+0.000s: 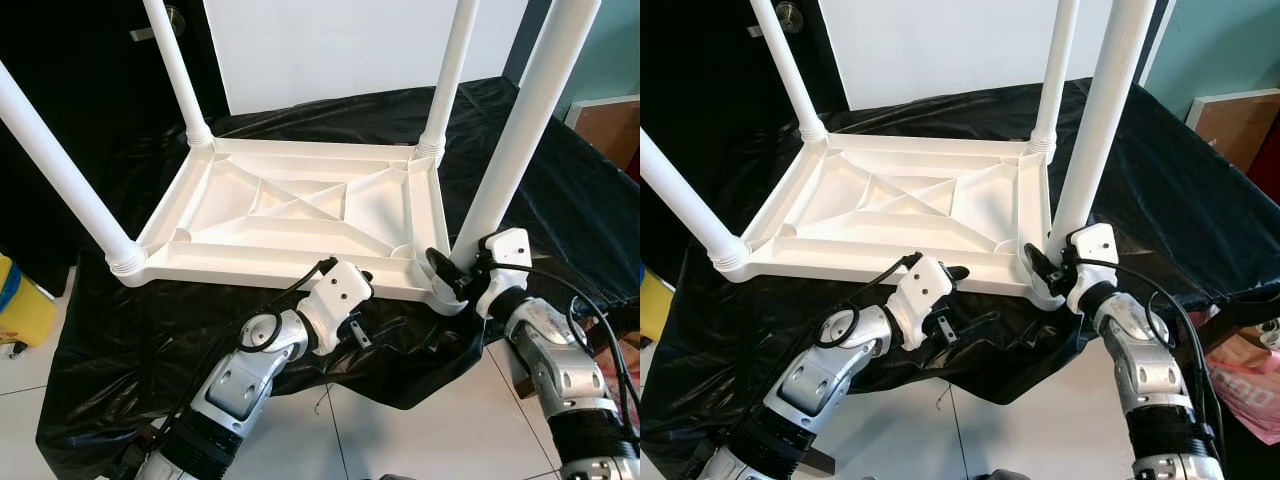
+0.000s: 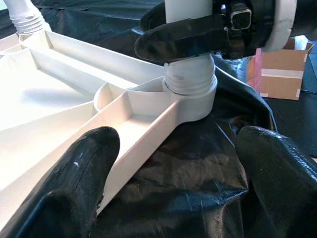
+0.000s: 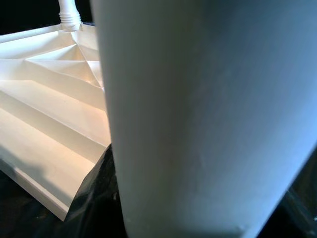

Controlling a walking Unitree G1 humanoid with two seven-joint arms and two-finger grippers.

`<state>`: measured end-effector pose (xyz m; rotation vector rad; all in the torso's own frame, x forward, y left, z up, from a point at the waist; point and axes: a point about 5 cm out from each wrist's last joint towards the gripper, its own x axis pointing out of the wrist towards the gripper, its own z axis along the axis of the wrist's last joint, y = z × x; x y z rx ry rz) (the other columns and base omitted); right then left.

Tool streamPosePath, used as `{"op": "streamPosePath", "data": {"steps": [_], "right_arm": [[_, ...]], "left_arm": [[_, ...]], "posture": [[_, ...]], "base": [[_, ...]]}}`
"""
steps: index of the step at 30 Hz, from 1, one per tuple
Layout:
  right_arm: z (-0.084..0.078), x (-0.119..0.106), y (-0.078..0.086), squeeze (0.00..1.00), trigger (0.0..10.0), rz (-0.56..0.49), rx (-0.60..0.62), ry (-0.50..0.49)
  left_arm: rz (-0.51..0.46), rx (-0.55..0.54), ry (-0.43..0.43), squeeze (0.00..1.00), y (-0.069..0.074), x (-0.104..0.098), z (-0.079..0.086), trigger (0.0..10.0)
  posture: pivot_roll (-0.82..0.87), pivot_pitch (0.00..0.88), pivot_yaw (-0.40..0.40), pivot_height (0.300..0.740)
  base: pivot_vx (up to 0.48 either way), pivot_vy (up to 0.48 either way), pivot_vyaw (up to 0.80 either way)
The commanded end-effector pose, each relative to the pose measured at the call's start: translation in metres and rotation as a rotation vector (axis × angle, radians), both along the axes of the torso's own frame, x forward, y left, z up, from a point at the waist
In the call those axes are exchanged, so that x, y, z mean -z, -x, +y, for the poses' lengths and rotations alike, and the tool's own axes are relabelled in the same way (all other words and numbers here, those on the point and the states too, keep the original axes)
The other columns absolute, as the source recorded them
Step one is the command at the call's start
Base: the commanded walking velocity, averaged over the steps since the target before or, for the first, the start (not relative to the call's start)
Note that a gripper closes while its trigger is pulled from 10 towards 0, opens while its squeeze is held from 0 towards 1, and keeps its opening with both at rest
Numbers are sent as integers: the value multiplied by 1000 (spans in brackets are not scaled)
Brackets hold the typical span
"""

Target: Building children table

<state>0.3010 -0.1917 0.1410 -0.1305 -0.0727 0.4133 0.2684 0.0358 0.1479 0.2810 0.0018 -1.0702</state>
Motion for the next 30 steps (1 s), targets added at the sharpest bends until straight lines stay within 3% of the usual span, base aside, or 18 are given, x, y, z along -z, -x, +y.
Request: {"op": "streamPosePath", "data": {"steps": [1,8,15,17,18,19,22,27,30], "right_arm": [[8,17,4,0,10000,76,7,-9],[14,23,3,0,10000,81,200,-27],[16,24,3,0,10000,87,267,-44],[14,27,3,0,10000,101,389,-61],[14,27,3,0,10000,101,389,-61],[15,30,4,0,10000,115,500,-88],[16,31,5,0,10000,114,540,-90],[26,37,7,0,10000,143,711,-130],[33,37,8,0,10000,155,720,-157]], "left_arm": [[2,-22,-13,0,-1,1,2,10000],[0,-14,-16,0,-1,1,1,10000],[-1,-11,-17,0,-1,1,1,10000],[-2,-8,-19,0,-1,1,1,10000],[-2,-8,-19,0,-1,1,1,10000],[-3,-6,-21,0,-1,1,1,10000],[-4,-6,-22,0,-1,1,2,10000],[-6,-4,-23,0,0,0,2,10000],[-4,-4,-23,0,1,1,2,10000]], "posture": [[-173,85,-6,740],[-175,68,-7,740],[-174,67,-8,740],[-171,61,-9,740],[-171,61,-9,740],[-167,57,-9,740],[-164,55,-9,740],[-154,54,-12,740],[-152,54,-12,740]], "base": [[0,0,0],[0,0,0],[0,0,0],[0,0,0],[0,0,0],[0,0,0],[0,0,0],[0,0,0],[0,0,0]]}}
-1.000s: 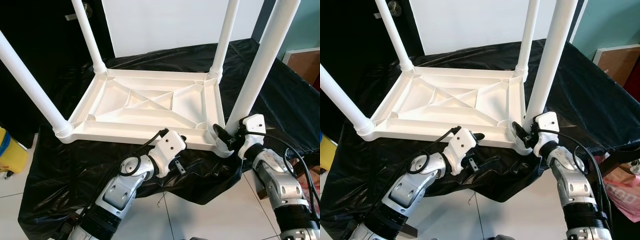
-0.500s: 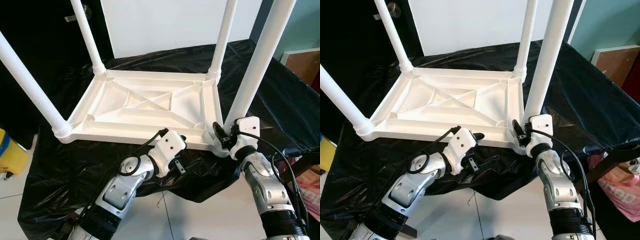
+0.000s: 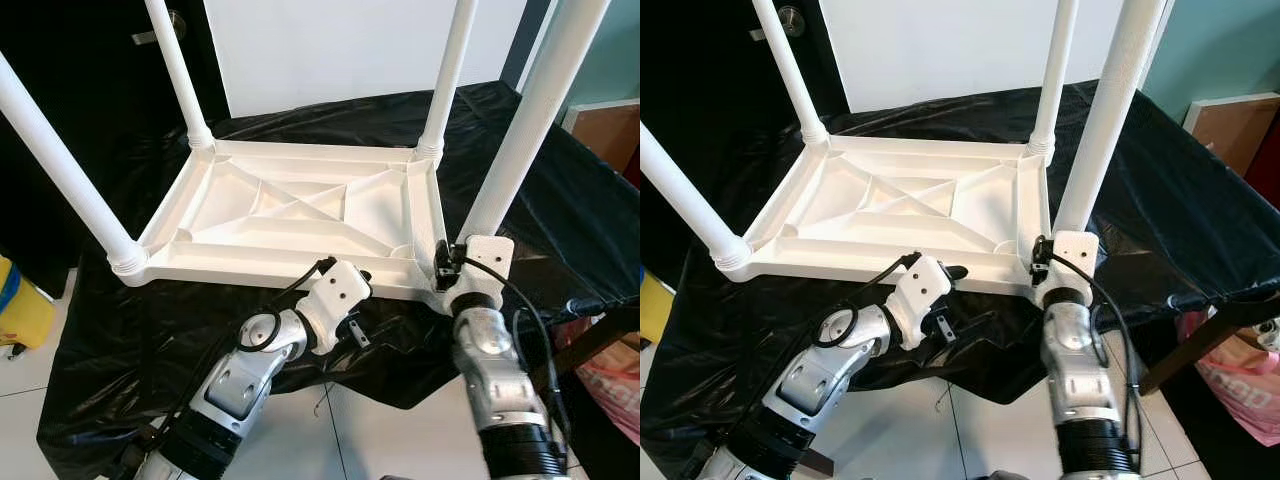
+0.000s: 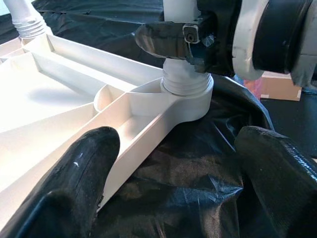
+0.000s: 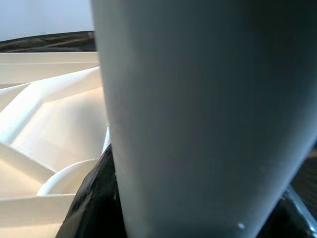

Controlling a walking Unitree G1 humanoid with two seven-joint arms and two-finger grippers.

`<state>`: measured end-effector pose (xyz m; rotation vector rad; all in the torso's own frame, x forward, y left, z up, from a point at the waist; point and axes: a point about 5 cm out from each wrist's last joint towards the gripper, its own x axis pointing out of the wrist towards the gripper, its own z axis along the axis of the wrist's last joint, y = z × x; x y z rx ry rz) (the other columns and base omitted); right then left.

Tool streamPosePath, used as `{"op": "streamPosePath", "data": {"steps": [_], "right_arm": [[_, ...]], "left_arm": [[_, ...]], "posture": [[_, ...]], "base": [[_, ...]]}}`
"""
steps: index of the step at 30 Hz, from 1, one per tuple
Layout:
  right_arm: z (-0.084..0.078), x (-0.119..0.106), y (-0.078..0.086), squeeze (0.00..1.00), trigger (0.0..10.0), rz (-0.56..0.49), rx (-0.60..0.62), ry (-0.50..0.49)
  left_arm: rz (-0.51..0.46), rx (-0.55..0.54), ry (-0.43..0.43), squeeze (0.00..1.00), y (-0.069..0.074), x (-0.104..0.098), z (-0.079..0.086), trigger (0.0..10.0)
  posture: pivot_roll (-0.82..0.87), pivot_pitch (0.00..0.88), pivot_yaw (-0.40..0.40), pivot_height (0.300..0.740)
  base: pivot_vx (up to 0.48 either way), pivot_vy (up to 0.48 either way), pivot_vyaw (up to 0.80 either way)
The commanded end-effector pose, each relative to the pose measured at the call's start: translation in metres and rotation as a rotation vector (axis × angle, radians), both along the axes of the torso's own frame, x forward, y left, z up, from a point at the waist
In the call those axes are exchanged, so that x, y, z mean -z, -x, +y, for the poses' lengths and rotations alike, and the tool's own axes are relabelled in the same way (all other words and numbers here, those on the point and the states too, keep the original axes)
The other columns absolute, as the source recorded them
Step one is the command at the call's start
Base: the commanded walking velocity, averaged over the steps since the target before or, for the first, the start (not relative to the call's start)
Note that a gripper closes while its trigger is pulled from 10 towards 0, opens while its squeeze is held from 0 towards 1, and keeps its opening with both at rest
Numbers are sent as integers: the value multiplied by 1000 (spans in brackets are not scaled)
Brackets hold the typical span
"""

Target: Building children table

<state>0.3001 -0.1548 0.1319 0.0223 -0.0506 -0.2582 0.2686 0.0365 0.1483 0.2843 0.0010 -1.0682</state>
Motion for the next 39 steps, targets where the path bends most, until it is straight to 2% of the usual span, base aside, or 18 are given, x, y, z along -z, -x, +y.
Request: {"op": "streamPosePath", "data": {"steps": [1,15,16,22,25,28,30,31,32,33,36,39], "right_arm": [[-4,28,7,0,10000,143,42,-32],[5,23,9,0,10000,119,34,-29],[5,21,9,1000,10000,104,26,-28],[2,13,9,1000,10000,56,-7,-27],[-3,6,10,1000,10000,2,-103,-21],[-5,5,10,1000,10000,-7,-125,-18],[-14,4,12,1000,10000,-18,-220,0],[-14,4,12,1000,10000,-18,-220,0],[-20,3,12,192,10000,-25,-274,17],[-24,2,12,0,10000,-29,-309,29],[-28,1,12,0,10000,-30,-351,40],[-32,1,10,0,10000,-17,-467,68]], "left_arm": [[-2,-2,-21,0,1,1,1,10000],[-2,6,-26,0,3,1,1,10000],[-2,7,-26,0,3,1,0,10000],[-1,8,-27,0,4,2,0,10000],[-2,7,-30,0,3,2,0,10000],[-2,6,-30,0,3,2,0,10000],[-5,6,-33,0,3,2,0,10000],[-5,6,-33,0,3,2,0,10000],[-6,7,-35,0,3,2,0,10000],[-6,8,-36,0,3,3,0,10000],[-7,10,-36,0,3,3,0,10000],[-11,15,-39,0,2,2,-1,10000]], "posture": [[-152,54,-12,740],[-155,49,-4,740],[-154,49,-4,740],[-156,49,-4,740],[-156,45,-5,740],[-156,45,-5,740],[-157,40,-4,740],[-157,40,-4,740],[-159,32,-1,740],[-159,31,1,740],[-160,25,1,740],[-165,11,5,740]], "base": [[0,0,0],[0,0,0],[0,0,0],[0,0,0],[0,0,0],[0,0,0],[0,0,0],[0,0,0],[0,0,0],[0,0,0],[0,0,0],[0,0,0]]}}
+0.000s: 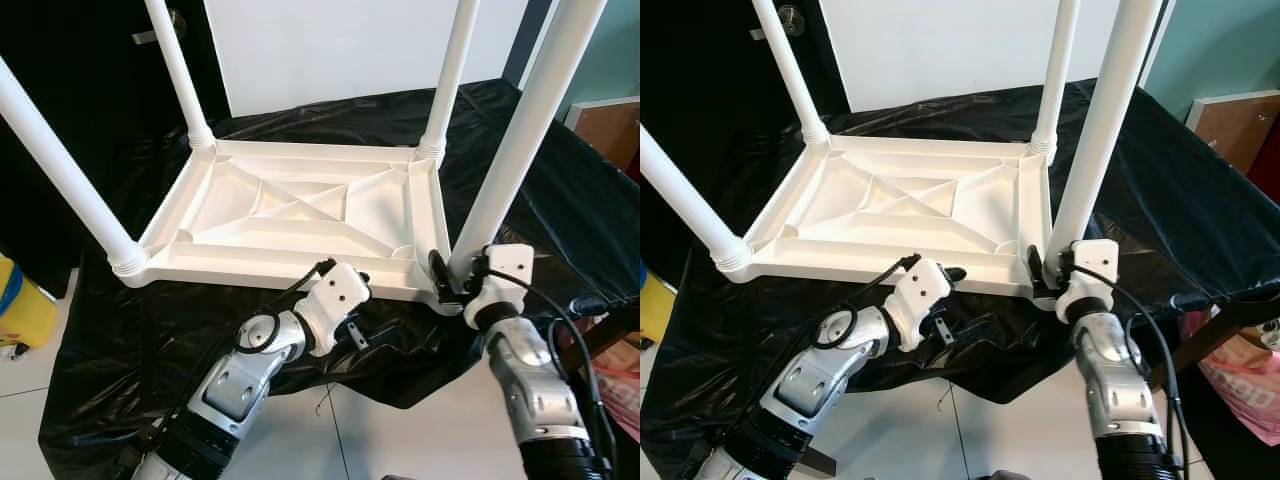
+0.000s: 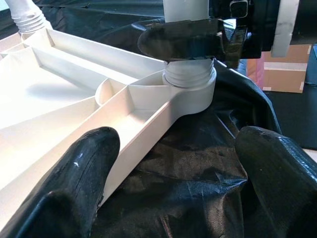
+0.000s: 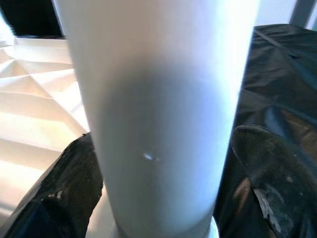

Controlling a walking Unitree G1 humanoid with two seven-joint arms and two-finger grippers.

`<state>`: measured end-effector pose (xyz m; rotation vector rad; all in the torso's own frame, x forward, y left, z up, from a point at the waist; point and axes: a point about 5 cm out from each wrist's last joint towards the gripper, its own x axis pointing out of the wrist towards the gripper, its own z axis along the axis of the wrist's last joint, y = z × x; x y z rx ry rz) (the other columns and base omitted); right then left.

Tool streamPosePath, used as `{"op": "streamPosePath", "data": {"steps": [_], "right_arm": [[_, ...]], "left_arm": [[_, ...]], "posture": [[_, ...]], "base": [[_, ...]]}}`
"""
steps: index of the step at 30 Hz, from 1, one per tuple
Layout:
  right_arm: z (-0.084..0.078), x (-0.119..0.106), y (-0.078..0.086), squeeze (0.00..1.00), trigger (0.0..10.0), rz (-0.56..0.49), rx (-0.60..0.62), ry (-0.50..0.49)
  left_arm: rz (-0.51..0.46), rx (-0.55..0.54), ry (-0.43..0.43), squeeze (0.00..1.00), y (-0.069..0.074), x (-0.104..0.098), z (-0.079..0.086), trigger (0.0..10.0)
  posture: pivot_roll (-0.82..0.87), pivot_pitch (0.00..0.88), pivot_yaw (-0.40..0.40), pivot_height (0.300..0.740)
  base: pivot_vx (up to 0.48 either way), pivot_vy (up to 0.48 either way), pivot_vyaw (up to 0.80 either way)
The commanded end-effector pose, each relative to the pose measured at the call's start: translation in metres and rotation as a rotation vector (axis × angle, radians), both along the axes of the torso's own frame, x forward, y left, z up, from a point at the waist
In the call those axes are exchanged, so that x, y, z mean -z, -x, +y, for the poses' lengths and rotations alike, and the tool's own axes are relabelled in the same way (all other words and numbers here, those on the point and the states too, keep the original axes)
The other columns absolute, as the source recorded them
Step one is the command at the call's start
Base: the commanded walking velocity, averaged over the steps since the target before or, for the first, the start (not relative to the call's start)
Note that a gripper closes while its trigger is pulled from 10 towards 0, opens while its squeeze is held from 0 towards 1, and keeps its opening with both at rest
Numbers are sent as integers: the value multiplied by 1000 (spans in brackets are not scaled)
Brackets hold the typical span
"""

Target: Building children table

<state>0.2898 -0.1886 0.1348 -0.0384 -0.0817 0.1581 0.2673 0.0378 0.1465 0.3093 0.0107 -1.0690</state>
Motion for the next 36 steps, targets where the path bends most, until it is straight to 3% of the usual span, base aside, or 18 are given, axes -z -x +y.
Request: {"op": "streamPosePath", "data": {"steps": [1,4,9,10,25,26,27,28,32,36], "right_arm": [[1,4,-1,0,10000,21,-115,19],[4,5,-6,0,10000,37,-212,62],[8,7,-9,0,9843,45,-243,79],[11,8,-10,0,0,47,-268,87],[9,16,-13,0,0,70,-315,98],[8,16,-13,0,1569,72,-309,96],[8,16,-13,0,1569,72,-309,96],[8,17,-13,0,10000,73,-298,90],[8,18,-13,0,10000,77,-266,82],[12,22,-13,0,10000,90,-148,66]], "left_arm": [[-9,17,-16,0,0,1,-2,10000],[-18,21,-21,0,-1,0,-3,10000],[-22,21,-22,0,-2,-1,-3,10000],[-25,17,-23,0,-3,-1,-3,10000],[-39,-1,-21,0,-6,-3,-1,10000],[-40,-1,-22,0,-7,-3,-1,10000],[-40,-1,-22,0,-7,-3,-1,10000],[-41,-1,-22,0,-7,-4,-1,10000],[-42,1,-21,0,-7,-4,-2,10000],[-42,0,-20,0,-7,-3,-2,10000]], "posture": [[-165,2,8,740],[-164,0,7,740],[-158,0,2,740],[-156,0,1,740],[-147,0,-4,740],[-147,0,-4,740],[-147,0,-4,740],[-150,0,0,740],[-152,0,-1,740],[-151,0,-4,740]], "base": [[0,0,0],[0,0,0],[0,0,0],[0,0,0],[0,0,0],[0,0,0],[0,0,0],[0,0,0],[0,0,0],[0,0,0]]}}
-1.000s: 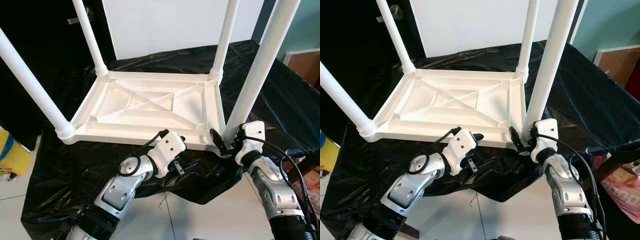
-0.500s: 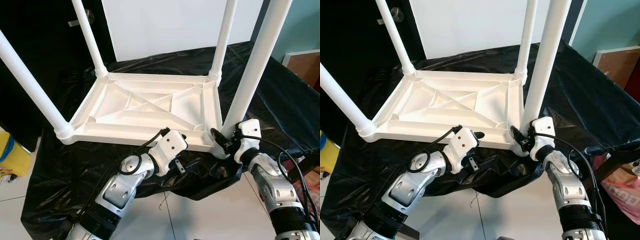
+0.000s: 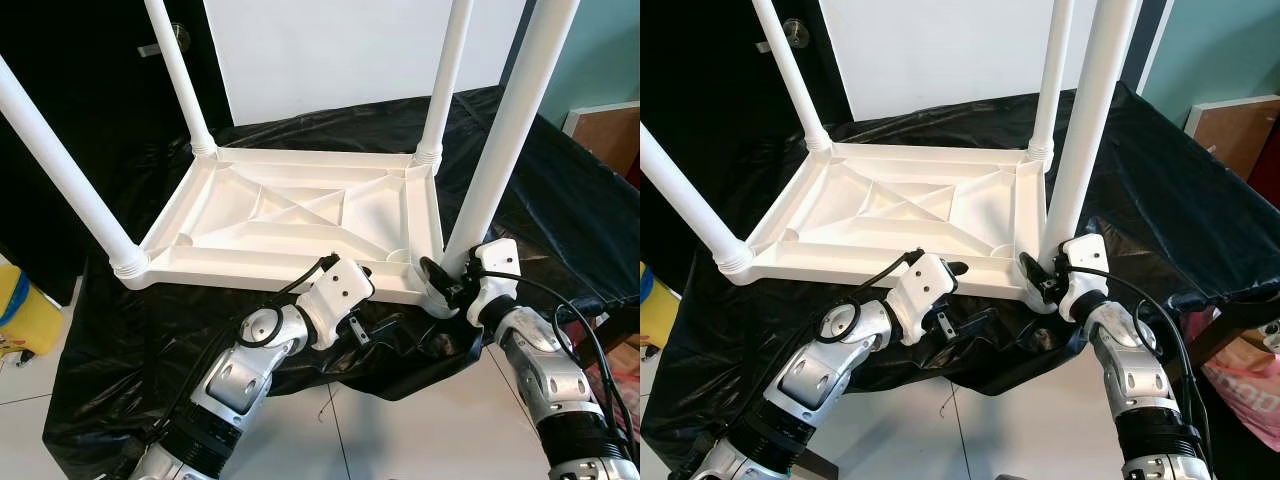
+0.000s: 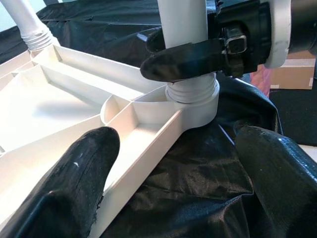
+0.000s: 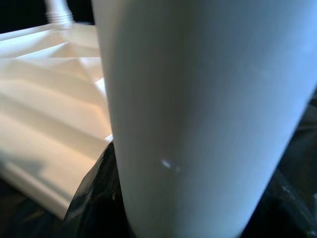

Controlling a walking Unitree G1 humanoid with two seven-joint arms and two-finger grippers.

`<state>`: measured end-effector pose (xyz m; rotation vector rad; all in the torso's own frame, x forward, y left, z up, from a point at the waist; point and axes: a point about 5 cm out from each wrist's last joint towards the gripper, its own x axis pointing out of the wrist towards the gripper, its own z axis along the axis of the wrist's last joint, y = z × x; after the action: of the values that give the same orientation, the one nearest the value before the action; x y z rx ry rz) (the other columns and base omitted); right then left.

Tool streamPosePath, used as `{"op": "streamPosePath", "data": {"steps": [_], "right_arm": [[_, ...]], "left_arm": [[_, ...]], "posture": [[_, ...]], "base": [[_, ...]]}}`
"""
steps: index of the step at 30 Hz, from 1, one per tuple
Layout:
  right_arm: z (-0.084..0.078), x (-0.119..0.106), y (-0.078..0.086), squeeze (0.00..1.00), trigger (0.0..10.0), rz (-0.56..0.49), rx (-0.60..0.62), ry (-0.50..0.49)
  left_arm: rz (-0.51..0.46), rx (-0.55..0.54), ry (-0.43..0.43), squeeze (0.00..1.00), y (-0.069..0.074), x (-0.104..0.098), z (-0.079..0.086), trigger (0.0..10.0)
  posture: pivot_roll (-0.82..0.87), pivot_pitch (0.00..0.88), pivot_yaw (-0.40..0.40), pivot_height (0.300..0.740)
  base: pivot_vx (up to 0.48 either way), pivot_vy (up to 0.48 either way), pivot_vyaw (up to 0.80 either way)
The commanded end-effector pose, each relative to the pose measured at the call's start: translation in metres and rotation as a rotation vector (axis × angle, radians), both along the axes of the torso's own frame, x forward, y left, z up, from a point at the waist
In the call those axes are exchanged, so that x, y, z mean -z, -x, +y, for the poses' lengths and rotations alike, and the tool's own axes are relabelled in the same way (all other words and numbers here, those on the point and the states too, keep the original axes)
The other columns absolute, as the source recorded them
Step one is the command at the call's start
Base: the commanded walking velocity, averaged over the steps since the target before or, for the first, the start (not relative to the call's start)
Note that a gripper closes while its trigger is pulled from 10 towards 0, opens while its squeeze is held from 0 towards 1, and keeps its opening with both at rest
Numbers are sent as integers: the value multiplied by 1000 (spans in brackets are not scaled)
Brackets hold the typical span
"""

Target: Building children table

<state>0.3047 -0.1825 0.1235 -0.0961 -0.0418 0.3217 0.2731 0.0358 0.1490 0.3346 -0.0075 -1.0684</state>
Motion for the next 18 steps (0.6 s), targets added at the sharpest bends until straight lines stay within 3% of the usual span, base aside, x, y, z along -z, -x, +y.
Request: {"op": "streamPosePath", "data": {"steps": [1,4,8,13,18], "right_arm": [[6,11,2,0,10000,52,14,3],[9,13,4,0,10000,56,81,-21],[12,17,7,0,10000,75,261,-72],[12,18,8,0,10000,79,302,-72],[16,28,14,0,10000,120,564,-101]], "left_arm": [[-15,-4,-8,0,-2,-1,0,10000],[-13,-5,-7,0,-1,0,1,10000],[-10,-10,-10,0,-1,2,1,10000],[-10,-11,-12,0,0,2,1,10000],[-12,-20,-12,0,-1,3,2,10000]], "posture": [[-151,0,-4,740],[-149,0,-6,740],[-147,0,-8,740],[-147,0,-9,740],[-142,4,-13,740]], "base": [[0,0,0],[0,0,0],[0,0,0],[0,0,0],[0,0,0]]}}
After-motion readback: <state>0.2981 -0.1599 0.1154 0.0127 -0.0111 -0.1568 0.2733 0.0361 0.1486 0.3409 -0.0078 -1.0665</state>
